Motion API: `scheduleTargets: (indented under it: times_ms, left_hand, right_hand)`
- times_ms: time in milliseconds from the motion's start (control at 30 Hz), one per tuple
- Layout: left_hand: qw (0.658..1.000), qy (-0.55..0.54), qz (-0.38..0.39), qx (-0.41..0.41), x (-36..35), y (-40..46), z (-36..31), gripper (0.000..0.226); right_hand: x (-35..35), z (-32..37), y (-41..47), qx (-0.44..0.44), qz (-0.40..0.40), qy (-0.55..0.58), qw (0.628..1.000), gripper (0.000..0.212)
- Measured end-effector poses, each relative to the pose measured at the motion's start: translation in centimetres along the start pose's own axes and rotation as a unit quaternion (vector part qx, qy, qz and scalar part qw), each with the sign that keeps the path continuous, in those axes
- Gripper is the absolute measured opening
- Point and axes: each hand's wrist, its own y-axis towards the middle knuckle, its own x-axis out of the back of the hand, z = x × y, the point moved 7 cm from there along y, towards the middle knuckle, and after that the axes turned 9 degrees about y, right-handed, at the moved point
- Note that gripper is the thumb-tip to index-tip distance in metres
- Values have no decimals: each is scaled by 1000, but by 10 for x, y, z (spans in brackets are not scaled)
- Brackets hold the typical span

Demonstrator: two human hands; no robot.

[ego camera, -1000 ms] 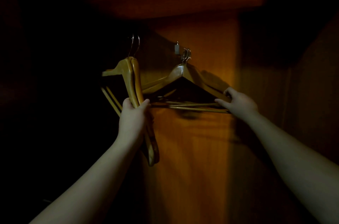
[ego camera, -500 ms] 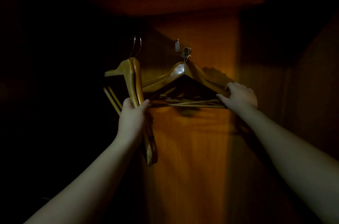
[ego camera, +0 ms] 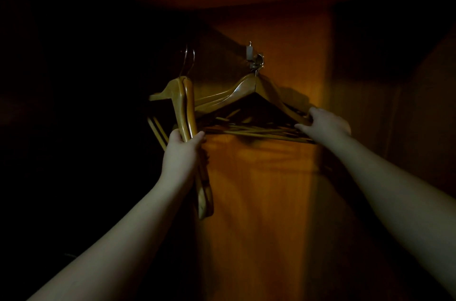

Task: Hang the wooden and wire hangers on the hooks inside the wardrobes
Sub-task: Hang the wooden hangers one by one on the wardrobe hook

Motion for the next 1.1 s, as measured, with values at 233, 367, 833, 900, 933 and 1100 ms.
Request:
scheduleTargets:
  times_ms: [233,367,833,900,933,1100]
  left_hand:
    - [1000,-5,13,10,6,5,11,28]
    - [999,-7,32,16,10,6,18,28]
    - [998,2,65,4,20,-7,43,19]
    - [997,-9,80,1,20,-12,46,16]
    - [996,-10,87,0,20,-14,47,15]
    - [994,-3,108,-23,23,-20,47,16]
  right_hand:
    - [-6,-5,0,-19,0,9,1000,48]
    - [-6,-5,-6,-33,-6,8,999,57]
    - [-26,218,-99,73,243,434,864,31]
    - [-33,240,-99,56,269,478,834,37]
    - [-34,248,-101,49,280,496,820,37]
    - [-42,257,-100,4,235,559,795,44]
